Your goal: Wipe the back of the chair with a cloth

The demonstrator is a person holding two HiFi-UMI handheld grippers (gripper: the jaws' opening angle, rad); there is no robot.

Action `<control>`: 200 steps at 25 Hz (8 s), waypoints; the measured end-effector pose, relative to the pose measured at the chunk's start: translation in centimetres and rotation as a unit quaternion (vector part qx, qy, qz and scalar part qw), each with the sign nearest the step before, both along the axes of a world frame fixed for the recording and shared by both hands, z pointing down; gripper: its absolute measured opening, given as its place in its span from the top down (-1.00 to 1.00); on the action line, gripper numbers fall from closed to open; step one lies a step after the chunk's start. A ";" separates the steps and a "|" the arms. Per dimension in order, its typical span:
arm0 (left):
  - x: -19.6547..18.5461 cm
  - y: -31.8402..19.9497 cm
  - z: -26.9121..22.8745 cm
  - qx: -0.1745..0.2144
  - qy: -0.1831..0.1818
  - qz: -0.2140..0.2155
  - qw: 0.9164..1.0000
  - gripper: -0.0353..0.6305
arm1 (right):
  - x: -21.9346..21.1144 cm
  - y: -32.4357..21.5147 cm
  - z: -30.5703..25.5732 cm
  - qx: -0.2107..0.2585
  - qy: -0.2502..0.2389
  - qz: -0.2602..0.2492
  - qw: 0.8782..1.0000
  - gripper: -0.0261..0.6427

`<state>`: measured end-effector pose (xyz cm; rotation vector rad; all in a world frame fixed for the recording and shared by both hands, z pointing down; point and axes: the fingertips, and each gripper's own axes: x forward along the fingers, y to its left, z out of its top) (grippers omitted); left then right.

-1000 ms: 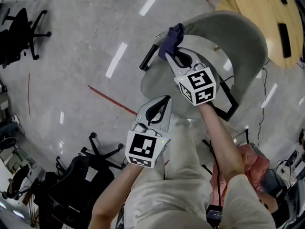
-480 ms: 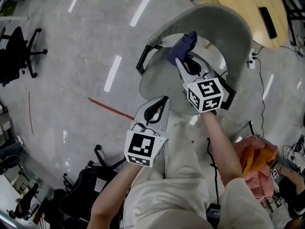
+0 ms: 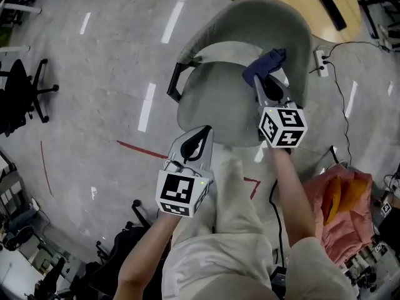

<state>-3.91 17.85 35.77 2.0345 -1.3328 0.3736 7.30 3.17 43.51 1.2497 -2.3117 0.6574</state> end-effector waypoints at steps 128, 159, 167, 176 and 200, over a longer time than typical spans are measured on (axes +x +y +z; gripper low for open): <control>-0.7 -10.9 0.6 -0.005 0.011 -0.042 0.999 0.89 | -11.9 -6.5 -0.3 -0.083 0.007 -0.184 0.979 0.68; 10.1 -13.3 -2.1 0.019 0.015 0.089 0.996 0.89 | 11.0 -9.5 -4.5 -0.057 0.050 0.041 0.996 0.68; 8.5 -14.5 -1.2 0.011 0.010 0.073 0.997 0.89 | 11.2 -11.5 -2.2 -0.092 0.078 0.035 0.992 0.68; 6.9 -15.3 -0.5 0.004 0.013 0.056 0.998 0.89 | 9.0 -12.9 -1.6 -0.099 0.096 0.011 0.990 0.68; 2.4 -16.5 0.1 -0.001 0.020 0.029 0.999 0.89 | 2.1 -15.5 -1.2 -0.126 0.104 -0.055 0.985 0.68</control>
